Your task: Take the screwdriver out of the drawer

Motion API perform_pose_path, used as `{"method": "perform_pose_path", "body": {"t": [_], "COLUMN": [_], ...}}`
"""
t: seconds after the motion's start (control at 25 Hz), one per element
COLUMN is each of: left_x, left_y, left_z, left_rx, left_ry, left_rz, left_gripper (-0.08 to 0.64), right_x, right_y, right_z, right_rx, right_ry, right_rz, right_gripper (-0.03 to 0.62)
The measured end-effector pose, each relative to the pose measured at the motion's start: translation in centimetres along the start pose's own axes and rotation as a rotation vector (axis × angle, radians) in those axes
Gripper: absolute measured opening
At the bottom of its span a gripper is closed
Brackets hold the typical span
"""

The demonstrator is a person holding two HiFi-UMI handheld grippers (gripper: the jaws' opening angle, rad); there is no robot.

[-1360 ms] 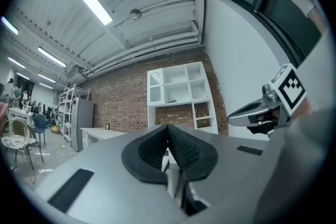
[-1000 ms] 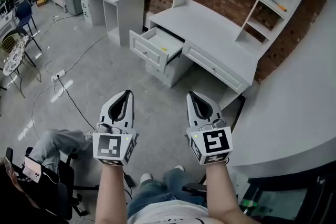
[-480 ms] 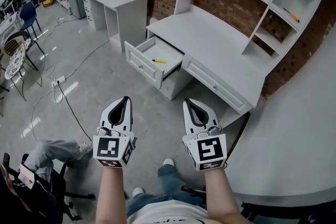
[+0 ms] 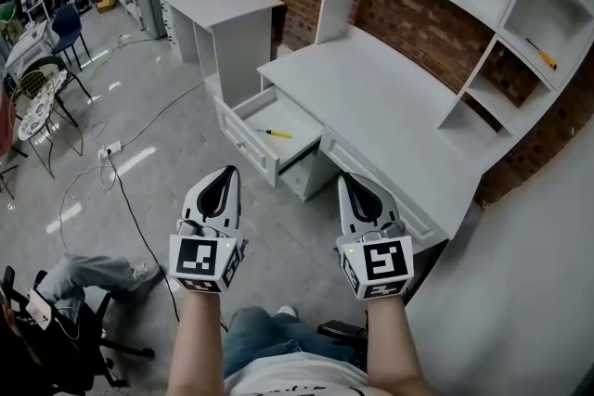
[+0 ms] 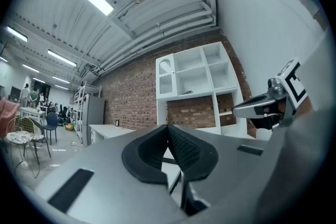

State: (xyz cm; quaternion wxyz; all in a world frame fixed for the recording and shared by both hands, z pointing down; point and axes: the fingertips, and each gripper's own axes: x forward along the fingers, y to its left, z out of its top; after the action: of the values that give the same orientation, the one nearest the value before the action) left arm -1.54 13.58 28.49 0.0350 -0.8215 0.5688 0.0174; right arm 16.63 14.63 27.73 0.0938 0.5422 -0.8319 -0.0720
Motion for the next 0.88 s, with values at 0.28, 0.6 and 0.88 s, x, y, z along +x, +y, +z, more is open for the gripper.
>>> {"method": "perform_pose_path", "body": {"t": [0.28, 0.6, 0.88], "left_x": [3.7, 10.6, 19.7], "left_y": [0.6, 4.6, 11.6], "left_z": [-1.2, -3.6, -6.1], "left_rx": [0.007, -0.007, -0.017], "left_ry": [0.020, 0.042, 0.077], "left_rz": [0.022, 0.017, 0.010], "left_gripper": [0.014, 0.014, 0.014], "right_x": [3.6, 10.8, 22.4], "right_y": [-1.3, -3.4, -5.0], "right_z": [-1.8, -3.7, -4.6], "right_rx": [0.014, 0.013, 0.038], "right_ry": [0.006, 0.039, 0.061], "right_rz": [0.043, 0.035, 0.020], "right_gripper": [0.011, 0.011, 0.011]}}
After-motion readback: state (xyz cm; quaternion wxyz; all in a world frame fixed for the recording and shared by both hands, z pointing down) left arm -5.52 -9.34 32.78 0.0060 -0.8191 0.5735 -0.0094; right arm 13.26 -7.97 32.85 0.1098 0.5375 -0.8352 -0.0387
